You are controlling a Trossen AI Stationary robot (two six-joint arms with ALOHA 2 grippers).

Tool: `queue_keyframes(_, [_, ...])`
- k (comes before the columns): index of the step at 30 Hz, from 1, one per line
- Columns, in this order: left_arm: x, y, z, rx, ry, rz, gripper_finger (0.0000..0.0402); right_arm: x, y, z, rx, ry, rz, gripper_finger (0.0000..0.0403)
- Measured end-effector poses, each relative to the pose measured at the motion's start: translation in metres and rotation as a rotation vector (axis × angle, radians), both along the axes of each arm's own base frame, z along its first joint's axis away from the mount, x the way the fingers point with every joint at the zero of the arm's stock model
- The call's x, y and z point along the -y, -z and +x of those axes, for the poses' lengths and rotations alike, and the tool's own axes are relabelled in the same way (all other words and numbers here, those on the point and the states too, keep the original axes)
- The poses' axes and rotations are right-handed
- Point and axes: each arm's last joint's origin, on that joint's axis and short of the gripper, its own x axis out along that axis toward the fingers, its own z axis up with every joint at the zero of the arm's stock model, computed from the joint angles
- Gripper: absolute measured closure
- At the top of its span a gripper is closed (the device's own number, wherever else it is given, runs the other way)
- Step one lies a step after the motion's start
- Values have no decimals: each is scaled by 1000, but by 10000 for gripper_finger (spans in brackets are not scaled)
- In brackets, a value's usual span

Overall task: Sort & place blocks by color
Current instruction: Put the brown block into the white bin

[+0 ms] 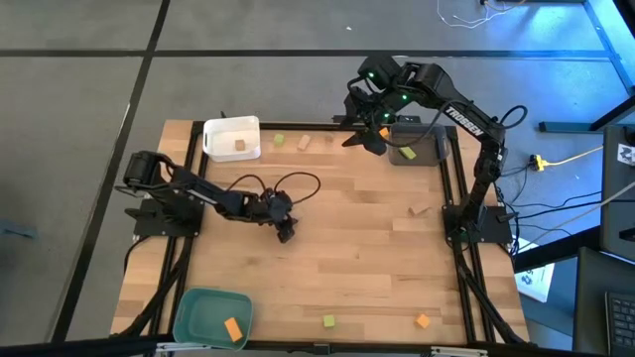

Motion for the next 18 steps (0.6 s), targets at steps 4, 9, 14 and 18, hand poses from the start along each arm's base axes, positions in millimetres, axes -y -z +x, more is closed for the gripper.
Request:
queue_keyframes(4, [2,0,0,-3,-3,75,171,0,0,0,3,0,-2,148])
queue_keyframes(9, [5,0,-1,-34,58,133,183,0,0,0,3,0,-2,148])
queue_keyframes(14, [5,3,-4,-78,81,141,224,0,0,0,3,0,-2,148])
queue_keyframes(18, [5,3,-6,-98,88,139,268,0,0,0,3,0,-2,148])
